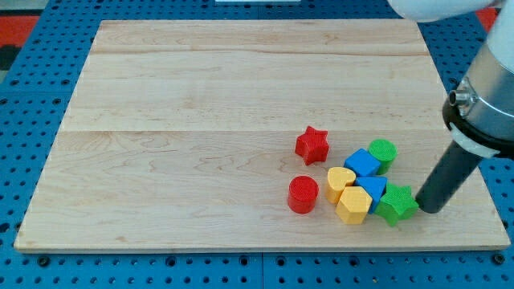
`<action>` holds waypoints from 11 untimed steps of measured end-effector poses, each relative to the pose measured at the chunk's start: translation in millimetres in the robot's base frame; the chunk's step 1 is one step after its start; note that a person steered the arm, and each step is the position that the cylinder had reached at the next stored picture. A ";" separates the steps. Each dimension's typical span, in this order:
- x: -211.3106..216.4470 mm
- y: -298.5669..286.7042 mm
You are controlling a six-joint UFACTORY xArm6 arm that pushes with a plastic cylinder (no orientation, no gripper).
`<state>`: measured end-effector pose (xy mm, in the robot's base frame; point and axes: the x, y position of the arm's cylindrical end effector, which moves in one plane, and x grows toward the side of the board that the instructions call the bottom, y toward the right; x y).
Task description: Push the yellow blocks towards the red star
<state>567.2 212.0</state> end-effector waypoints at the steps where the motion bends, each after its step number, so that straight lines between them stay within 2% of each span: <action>1: 25.0 14.5; 5: 51.7 -52.2; 6: 47.1 -87.4; 7: 24.4 -112.1; 9: 15.4 -114.1; 10: 20.4 -117.3; 11: 47.9 -158.6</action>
